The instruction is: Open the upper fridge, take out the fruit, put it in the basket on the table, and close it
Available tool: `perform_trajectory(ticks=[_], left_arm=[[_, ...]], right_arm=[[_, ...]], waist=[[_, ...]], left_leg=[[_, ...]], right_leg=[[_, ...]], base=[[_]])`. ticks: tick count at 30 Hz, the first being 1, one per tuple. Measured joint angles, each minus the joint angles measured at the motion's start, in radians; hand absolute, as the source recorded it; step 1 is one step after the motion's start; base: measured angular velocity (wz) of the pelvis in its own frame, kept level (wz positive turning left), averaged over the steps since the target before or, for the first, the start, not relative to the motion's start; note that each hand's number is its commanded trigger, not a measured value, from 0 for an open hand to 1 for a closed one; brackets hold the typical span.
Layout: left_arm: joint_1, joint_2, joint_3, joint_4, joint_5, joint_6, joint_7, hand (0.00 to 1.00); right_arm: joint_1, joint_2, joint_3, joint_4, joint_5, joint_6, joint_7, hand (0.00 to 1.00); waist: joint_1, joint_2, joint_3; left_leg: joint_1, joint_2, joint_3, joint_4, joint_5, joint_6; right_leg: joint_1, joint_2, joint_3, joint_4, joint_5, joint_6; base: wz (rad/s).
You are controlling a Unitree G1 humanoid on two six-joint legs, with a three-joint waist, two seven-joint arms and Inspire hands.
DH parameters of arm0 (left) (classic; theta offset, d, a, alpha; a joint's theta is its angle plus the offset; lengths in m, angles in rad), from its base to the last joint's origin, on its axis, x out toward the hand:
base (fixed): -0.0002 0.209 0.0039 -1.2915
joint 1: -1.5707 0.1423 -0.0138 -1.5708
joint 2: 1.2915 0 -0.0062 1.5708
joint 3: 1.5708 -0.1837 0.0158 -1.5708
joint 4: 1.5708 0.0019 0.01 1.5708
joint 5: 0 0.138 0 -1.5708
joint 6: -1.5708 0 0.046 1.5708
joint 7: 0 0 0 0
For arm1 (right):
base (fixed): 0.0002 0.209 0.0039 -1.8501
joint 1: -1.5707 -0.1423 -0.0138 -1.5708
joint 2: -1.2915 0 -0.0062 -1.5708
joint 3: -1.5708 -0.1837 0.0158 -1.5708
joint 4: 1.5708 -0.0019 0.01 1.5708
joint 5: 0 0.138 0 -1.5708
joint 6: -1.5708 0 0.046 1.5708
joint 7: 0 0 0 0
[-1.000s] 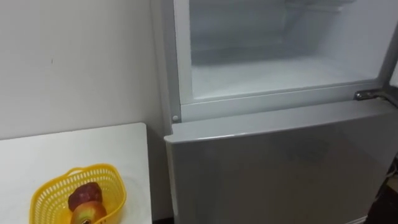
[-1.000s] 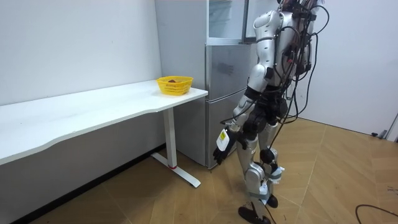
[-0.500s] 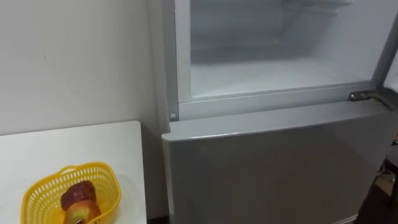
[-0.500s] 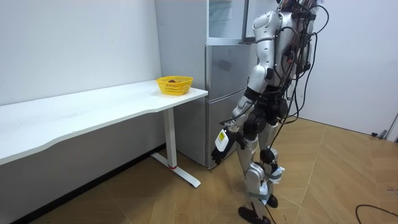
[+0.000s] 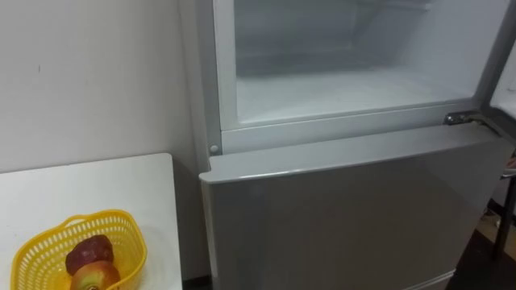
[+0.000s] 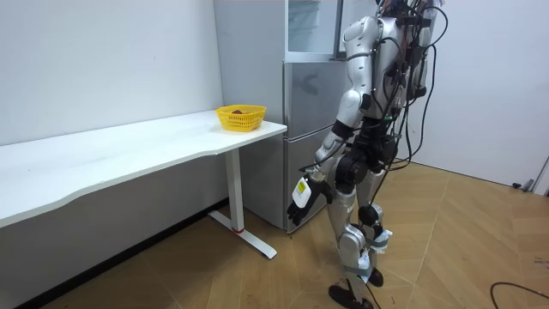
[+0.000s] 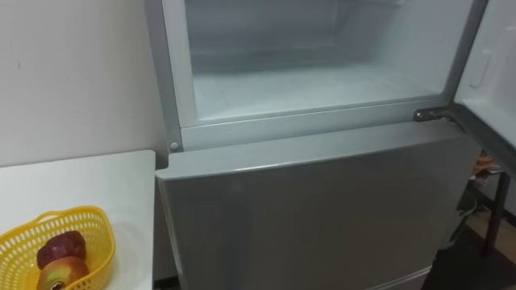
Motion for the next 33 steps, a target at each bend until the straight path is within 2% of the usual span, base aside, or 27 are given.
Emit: perform_trajectory(ticks=[6,13,17,24,33], left_arm=[[0.01,-0.004,0.033,-0.007,0.005,-0.001,0.0,0.0],[0.021,-0.004,0.035,-0.039,0.006,-0.002,0.002,0.0],[0.021,-0.004,0.035,-0.042,0.007,-0.017,0.002,0.0],[0.021,-0.004,0.035,-0.015,0.006,-0.022,0.005,0.0],[0.045,-0.004,0.04,-0.014,0.006,-0.022,0.005,0.0]], right_arm=[[-0.023,0.0,-0.023,-0.062,0.001,0.0,0.02,0.0],[-0.029,-0.005,-0.023,-0.129,0.001,0.0,0.049,0.0],[-0.036,-0.013,-0.022,-0.165,-0.012,0.0,0.059,0.0],[-0.048,-0.016,-0.021,-0.165,-0.011,0.001,0.046,0.0],[-0.052,-0.018,-0.021,-0.176,-0.016,0.0,0.002,0.0]], waist=[[0.006,0.001,-0.001],[0.004,-0.002,-0.0002],[0.008,-0.002,0.0002],[0.008,-0.002,0.0051],[0.007,0.0,0.0056]], left_leg=[[-0.02,0.0,-0.002,0.003,0.0,0.0],[-0.035,0.0,-0.001,0.02,0.0,0.0],[-0.032,0.0,-0.002,0.02,0.0,0.0],[-0.027,-0.001,-0.003,0.018,0.0,0.0],[-0.032,-0.002,-0.004,0.02,0.0,0.0]], right_leg=[[-0.018,-0.005,-0.001,0.015,-0.001,0.0],[-0.026,-0.008,0.005,0.018,-0.001,0.0],[-0.023,-0.006,0.006,0.018,-0.001,-0.001],[-0.023,-0.008,0.003,0.031,-0.001,-0.001],[-0.023,-0.009,-0.004,0.031,-0.001,0.0]], base=[[-0.01],[0.0],[0.0],[0.0],[0.01]])
